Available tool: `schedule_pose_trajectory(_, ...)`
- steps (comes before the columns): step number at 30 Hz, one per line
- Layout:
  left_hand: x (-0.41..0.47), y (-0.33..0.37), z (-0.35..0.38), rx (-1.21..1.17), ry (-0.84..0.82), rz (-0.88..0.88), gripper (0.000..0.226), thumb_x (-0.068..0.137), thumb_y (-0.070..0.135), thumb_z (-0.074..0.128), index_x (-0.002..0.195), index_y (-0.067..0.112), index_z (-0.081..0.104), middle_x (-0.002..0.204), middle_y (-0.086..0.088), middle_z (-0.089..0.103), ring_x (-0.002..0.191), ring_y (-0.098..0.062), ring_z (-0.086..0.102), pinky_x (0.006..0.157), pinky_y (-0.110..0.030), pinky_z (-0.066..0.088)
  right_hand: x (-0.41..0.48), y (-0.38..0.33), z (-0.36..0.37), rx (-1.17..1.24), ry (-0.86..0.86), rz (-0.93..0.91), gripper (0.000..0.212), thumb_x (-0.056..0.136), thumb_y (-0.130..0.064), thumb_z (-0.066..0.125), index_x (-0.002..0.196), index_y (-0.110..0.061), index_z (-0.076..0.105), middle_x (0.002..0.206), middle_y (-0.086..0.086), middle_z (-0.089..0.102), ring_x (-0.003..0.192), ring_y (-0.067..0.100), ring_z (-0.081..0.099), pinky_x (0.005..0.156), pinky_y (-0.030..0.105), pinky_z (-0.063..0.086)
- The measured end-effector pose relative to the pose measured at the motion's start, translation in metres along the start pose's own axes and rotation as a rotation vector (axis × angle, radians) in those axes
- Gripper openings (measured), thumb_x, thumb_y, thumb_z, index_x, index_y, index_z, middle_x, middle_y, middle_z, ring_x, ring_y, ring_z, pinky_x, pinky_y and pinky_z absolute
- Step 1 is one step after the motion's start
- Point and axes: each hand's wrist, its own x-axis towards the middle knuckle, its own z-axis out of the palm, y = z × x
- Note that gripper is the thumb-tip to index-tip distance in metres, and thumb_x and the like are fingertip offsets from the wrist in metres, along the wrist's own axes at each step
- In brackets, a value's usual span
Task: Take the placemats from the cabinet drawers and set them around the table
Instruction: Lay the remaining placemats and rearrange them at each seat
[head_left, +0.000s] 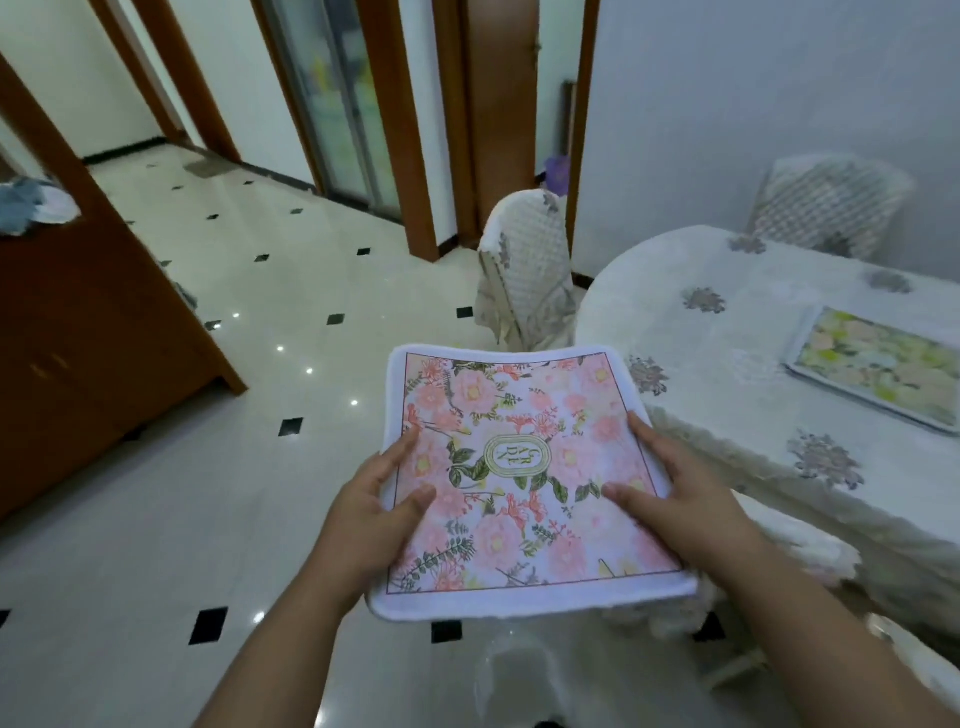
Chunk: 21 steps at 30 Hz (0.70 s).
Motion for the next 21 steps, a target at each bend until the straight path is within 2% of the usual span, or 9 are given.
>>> schedule_pose_trajectory(3,0.068,0.002,-0.003,0.021,-0.069,0.031,0.060,0.090,0.026,0.075,0.125,0.070,0.053,0.137,0.021,0.058,0.116,-0.006,0.063,0.099,-0.038,0.055,0.041,-0.002,0.011,0.031,0.086,0.038,0.086,0.079,-0.047,0.082,0.149,-0.056,0.033,0.131,-0.025,0.047,0.106,-0.002,0.054,0.078,0.012,0.041)
schedule_pose_trajectory(6,0.135,0.002,-0.002,0.056,-0.122,0.063,0.061,0.090,0.027,0.075,0.129,0.068,0.051,0.134,0.025,0.058,0.118,-0.006,0.063,0.103,-0.041,0.052,0.090,0.001,0.019,0.075,0.134,0.059,0.085,0.079,-0.046,0.081,0.149,-0.055,0.033,0.130,-0.029,0.047,0.094,-0.025,0.052,0.065,-0.003,0.038)
schedule_pose_trajectory(7,0.155,0.003,-0.003,0.056,-0.133,0.066,0.061,0.090,0.028,0.075,0.130,0.067,0.051,0.134,0.026,0.058,0.118,-0.005,0.063,0.103,-0.040,0.052,0.107,0.000,0.021,0.085,0.147,0.060,0.085,0.079,-0.046,0.081,0.150,-0.054,0.033,0.133,-0.028,0.047,0.097,-0.023,0.052,0.066,-0.004,0.038)
schedule_pose_trajectory(9,0.198,0.006,-0.004,0.063,-0.156,0.071,0.061,0.090,0.028,0.075,0.131,0.065,0.051,0.134,0.028,0.058,0.119,-0.002,0.062,0.104,-0.039,0.052,0.143,-0.003,0.026,0.081,0.157,0.070,0.086,0.079,-0.047,0.081,0.151,-0.052,0.033,0.138,-0.023,0.047,0.108,-0.007,0.052,0.076,0.001,0.039)
schedule_pose_trajectory(11,0.238,0.010,-0.006,0.092,-0.178,0.075,0.061,0.090,0.027,0.075,0.132,0.064,0.051,0.135,0.028,0.057,0.119,-0.001,0.061,0.105,-0.039,0.051,0.174,-0.007,0.031,0.080,0.159,0.097,0.086,0.080,-0.046,0.080,0.152,-0.050,0.033,0.142,-0.020,0.047,0.118,0.004,0.051,0.090,0.018,0.045)
schedule_pose_trajectory(17,0.350,0.028,-0.011,0.106,-0.235,0.130,0.060,0.090,0.026,0.075,0.140,0.051,0.053,0.136,0.029,0.056,0.118,0.010,0.057,0.105,-0.025,0.047,0.260,-0.032,0.031,0.105,0.239,0.117,0.084,0.081,-0.039,0.082,0.151,-0.049,0.036,0.146,-0.020,0.048,0.129,0.008,0.051,0.107,0.035,0.044)
schedule_pose_trajectory(18,0.367,0.030,-0.009,0.107,-0.251,0.146,0.060,0.090,0.026,0.075,0.139,0.052,0.053,0.136,0.031,0.055,0.117,0.013,0.057,0.102,-0.019,0.047,0.273,-0.033,0.030,0.112,0.264,0.121,0.083,0.081,-0.039,0.082,0.150,-0.050,0.037,0.144,-0.022,0.048,0.127,0.003,0.052,0.105,0.029,0.046)
schedule_pose_trajectory(20,0.408,0.033,-0.002,0.104,-0.298,0.170,0.060,0.090,0.026,0.075,0.139,0.052,0.053,0.134,0.033,0.055,0.112,0.018,0.056,0.089,-0.005,0.046,0.299,-0.034,0.028,0.106,0.307,0.139,0.083,0.081,-0.040,0.082,0.150,-0.051,0.037,0.138,-0.027,0.048,0.116,-0.019,0.049,0.088,0.003,0.042)
schedule_pose_trajectory(21,0.430,0.034,0.003,0.098,-0.326,0.179,0.060,0.091,0.026,0.075,0.139,0.052,0.052,0.133,0.032,0.055,0.110,0.019,0.057,0.083,-0.001,0.045,0.312,-0.034,0.028,0.103,0.326,0.155,0.083,0.081,-0.039,0.082,0.150,-0.050,0.036,0.136,-0.027,0.047,0.110,-0.024,0.048,0.080,-0.002,0.039)
